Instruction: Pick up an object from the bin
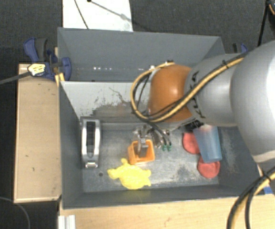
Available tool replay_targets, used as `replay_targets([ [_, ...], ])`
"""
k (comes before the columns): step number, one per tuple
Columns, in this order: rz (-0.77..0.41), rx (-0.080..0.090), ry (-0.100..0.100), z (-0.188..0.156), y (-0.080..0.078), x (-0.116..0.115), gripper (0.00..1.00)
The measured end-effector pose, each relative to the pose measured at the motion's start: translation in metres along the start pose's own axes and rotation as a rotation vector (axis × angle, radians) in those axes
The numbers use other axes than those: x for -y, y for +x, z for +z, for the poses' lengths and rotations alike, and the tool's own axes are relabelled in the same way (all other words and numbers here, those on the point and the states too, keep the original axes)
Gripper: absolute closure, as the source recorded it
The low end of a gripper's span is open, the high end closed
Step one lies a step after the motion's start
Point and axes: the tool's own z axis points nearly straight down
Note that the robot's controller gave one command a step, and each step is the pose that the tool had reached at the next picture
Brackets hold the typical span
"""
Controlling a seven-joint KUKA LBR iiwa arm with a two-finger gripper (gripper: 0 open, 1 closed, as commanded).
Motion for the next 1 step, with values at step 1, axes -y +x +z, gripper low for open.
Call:
replay_targets([
  [1,0.0,0.011,0.001,-0.0118,-0.0027,0.0005,1.0],
])
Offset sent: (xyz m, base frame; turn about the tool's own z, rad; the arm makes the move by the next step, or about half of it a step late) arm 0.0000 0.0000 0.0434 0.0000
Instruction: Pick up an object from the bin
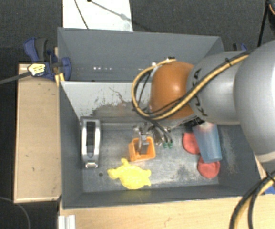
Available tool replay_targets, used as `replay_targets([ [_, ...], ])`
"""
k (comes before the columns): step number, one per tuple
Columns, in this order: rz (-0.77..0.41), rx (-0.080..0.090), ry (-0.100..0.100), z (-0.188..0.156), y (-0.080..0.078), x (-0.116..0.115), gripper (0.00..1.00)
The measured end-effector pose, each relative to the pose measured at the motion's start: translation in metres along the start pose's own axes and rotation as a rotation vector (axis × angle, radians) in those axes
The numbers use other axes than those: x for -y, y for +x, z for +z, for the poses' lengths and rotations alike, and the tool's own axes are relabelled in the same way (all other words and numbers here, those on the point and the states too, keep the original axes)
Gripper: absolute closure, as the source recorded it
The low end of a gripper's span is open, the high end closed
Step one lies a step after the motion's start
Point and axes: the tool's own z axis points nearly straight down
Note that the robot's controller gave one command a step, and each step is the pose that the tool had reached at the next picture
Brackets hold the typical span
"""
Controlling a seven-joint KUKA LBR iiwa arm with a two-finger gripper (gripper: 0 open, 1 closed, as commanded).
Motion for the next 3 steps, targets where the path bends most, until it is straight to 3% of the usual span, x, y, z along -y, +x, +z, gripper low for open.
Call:
replay_targets([
  [3,0.0,-0.004,0.001,-0.023,0.001,0.0,1.0],
])
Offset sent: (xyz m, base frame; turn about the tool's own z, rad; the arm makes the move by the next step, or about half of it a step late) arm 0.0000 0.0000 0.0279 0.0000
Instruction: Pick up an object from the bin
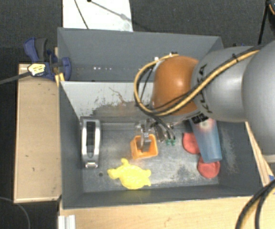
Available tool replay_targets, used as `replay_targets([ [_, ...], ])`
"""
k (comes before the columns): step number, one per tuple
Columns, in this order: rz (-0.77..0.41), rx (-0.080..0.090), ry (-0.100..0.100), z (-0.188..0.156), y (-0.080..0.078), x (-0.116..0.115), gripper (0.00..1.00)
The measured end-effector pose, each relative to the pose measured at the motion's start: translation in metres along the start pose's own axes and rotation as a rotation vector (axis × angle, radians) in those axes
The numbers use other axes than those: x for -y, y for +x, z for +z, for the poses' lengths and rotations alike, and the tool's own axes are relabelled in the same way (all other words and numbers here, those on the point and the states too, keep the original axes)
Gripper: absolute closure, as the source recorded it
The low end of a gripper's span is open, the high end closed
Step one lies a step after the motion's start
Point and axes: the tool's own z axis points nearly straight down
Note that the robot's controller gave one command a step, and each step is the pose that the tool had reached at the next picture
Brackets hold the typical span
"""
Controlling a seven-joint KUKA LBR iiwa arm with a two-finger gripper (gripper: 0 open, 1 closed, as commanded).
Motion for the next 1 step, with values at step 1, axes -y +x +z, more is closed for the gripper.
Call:
replay_targets([
  [1,0.0,0.0,0.0,-0.008,-0.0001,0.0,1.0],
])
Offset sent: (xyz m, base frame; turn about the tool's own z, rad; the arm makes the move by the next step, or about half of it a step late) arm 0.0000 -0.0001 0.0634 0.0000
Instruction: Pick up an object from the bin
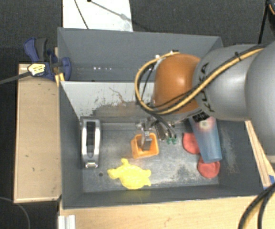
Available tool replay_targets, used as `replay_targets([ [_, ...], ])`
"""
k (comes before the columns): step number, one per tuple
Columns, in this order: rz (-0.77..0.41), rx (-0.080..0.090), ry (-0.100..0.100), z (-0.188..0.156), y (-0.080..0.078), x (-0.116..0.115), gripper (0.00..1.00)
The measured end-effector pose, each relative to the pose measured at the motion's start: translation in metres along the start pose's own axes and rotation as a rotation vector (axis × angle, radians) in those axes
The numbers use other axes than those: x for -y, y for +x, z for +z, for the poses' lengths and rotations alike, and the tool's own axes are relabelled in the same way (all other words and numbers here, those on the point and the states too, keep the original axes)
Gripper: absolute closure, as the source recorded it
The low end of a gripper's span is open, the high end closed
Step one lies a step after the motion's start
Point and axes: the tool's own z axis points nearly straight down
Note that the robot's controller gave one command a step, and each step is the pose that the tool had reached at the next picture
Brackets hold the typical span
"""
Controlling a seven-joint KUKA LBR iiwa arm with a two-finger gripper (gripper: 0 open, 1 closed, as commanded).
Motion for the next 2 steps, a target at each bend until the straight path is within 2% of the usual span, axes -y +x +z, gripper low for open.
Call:
replay_targets([
  [2,0.0,-0.002,0.0,-0.028,0.0,0.0,1.0],
])
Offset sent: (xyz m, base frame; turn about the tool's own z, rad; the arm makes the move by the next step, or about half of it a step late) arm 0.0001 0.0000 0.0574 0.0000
